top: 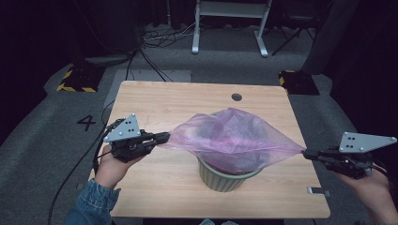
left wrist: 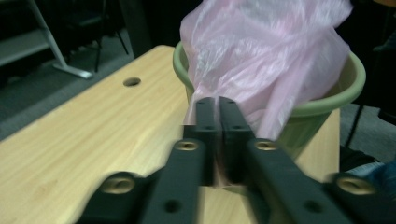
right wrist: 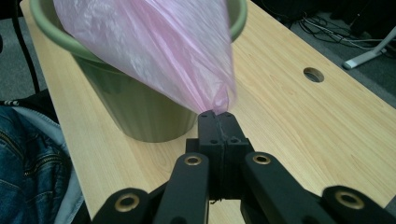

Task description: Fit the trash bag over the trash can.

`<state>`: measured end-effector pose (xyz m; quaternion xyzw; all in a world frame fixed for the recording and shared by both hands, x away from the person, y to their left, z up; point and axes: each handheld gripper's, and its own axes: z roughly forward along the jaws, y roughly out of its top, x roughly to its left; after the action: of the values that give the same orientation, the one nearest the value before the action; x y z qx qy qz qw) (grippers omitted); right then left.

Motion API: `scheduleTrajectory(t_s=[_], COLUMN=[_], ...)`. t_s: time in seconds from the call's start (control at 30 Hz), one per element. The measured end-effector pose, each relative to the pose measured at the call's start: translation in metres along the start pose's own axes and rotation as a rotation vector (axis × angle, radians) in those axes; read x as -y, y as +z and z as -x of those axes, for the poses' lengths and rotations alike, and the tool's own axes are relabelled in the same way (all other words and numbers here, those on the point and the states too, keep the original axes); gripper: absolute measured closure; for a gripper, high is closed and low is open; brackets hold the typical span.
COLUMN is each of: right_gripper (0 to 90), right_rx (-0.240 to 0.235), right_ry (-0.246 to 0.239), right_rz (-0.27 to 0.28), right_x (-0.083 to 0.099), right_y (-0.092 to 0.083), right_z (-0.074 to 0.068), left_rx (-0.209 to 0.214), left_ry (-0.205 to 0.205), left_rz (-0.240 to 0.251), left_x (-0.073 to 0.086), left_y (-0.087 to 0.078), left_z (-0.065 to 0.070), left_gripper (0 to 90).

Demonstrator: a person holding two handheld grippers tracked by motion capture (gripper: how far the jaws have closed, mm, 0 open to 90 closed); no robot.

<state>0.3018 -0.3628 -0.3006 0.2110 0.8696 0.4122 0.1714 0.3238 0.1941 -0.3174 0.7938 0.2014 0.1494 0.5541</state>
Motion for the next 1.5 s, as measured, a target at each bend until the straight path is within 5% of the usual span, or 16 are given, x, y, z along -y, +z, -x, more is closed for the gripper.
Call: scheduleTrajectory(t_s=[0.13, 0.23, 0.47, 0.63, 0.77, 0.9, 1.07, 1.2, 1.33, 1.5], right_gripper=[68.0, 49.6, 37.6, 38.1, 39.4, 47.3, 64.0, 89.9, 90.0, 90.0], right_rx=[0.009, 0.024, 0.016, 0.037, 0.042, -0.001, -0.078, -0.056, -0.021, 0.011], right_ry=[-0.030, -0.045, -0.082, -0.081, -0.099, -0.109, -0.121, -0.145, -0.087, -0.006], right_rz=[0.075, 0.139, 0.224, 0.240, 0.217, 0.182, 0.098, 0.050, 0.080, 0.110], right_x=[-0.006, -0.015, -0.029, -0.033, -0.043, -0.053, -0.064, -0.074, -0.080, -0.083], right_y=[-0.002, -0.004, -0.010, -0.012, 0.003, 0.029, 0.061, 0.070, 0.069, 0.074], right_z=[-0.004, -0.003, 0.000, 0.004, 0.009, 0.018, 0.025, 0.023, 0.032, 0.052], left_rx=[-0.026, -0.034, -0.021, -0.031, -0.054, -0.057, -0.076, -0.119, -0.191, -0.231], left_ry=[0.041, 0.081, 0.119, 0.123, 0.097, 0.072, 0.040, 0.040, 0.034, 0.033], left_rz=[0.038, 0.038, 0.027, -0.006, -0.016, 0.034, 0.146, 0.172, 0.155, 0.111], left_x=[-0.011, -0.017, -0.023, -0.024, -0.026, -0.028, -0.031, -0.032, -0.029, -0.026], left_y=[0.006, 0.012, 0.025, 0.034, 0.041, 0.043, 0.040, 0.039, 0.041, 0.053], left_z=[0.003, 0.004, 0.007, 0.007, 0.003, -0.001, -0.006, -0.008, -0.013, -0.021], left_gripper=[46.7, 40.6, 35.3, 38.9, 66.1, 80.4, 83.8, 85.3, 85.1, 85.2])
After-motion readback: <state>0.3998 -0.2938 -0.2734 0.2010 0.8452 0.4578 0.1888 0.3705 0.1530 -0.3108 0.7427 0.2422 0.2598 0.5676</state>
